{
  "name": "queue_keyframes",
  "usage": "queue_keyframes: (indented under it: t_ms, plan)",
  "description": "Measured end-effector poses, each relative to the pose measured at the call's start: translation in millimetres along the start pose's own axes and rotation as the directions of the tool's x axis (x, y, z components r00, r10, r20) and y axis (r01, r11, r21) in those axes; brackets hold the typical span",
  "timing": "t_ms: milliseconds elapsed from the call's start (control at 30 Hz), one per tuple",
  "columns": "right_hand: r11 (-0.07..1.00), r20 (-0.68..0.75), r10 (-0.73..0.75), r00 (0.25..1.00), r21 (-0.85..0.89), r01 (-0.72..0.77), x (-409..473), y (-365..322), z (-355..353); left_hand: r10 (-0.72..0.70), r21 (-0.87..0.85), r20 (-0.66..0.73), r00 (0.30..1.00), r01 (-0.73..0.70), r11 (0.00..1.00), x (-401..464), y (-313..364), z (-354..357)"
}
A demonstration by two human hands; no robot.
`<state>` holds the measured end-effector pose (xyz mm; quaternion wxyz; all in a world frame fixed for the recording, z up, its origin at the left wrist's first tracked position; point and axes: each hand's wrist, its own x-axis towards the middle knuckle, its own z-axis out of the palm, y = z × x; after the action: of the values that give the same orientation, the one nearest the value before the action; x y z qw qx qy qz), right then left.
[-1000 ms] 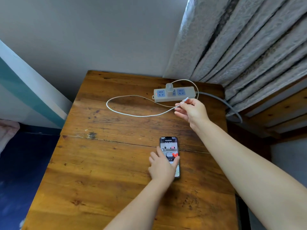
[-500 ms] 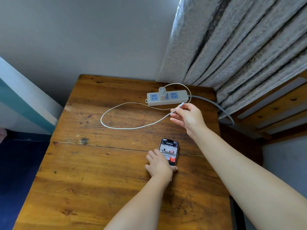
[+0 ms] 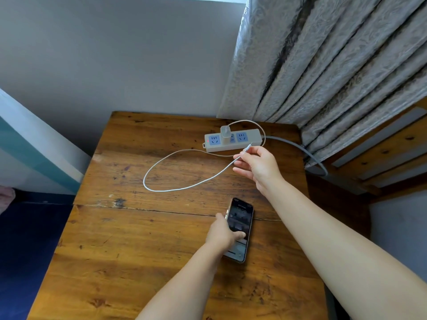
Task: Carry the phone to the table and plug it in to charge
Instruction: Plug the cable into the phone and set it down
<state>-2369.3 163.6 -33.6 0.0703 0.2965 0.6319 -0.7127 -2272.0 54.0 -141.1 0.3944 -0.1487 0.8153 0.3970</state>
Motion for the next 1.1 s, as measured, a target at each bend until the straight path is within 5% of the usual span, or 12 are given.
queue_keyframes:
  t_ms: [233, 400, 600, 733, 933, 1100]
  plan:
    - [0.998, 0.039, -0.049, 0.998, -0.031, 0.05, -3.4, -11.2, 18.8, 0.166, -0.452, 0.402, 0.901, 0.038, 0.891, -29.1, -11.3, -39.5]
    - [0.993, 0.043, -0.114, 0.993, 0.047, 0.112, -3.3, -24.1, 34.0, 0.463, -0.684, 0.467, 0.753, -0.024, 0.729, -69.8, -24.2, -91.4]
    - [0.978, 0.184, -0.078, 0.98, -0.176, 0.111, -17.8, -11.1, 60.5, 0.63, -0.862, 0.209, 0.748, -0.164, 0.48, -93.4, -6.6, -152.2]
    - [0.996, 0.425, 0.082, 0.901, -0.076, -0.055, -37.3, 1.2, 64.0, 0.618, -0.96, 0.022, 0.786, -0.155, 0.232, -82.3, 5.1, -178.4]
    - [0.999, 0.604, 0.049, 0.795, -0.041, -0.031, -78.4, 11.7, 58.8, 0.456, -0.989, -0.119, 0.882, -0.064, -0.134, -63.4, 15.3, -206.9]
    - [0.979, 0.641, -0.009, 0.768, -0.152, 0.139, -102.8, 14.2, 72.1, 0.264, -0.971, -0.169, 0.95, -0.114, -0.212, -55.6, 23.8, -203.4]
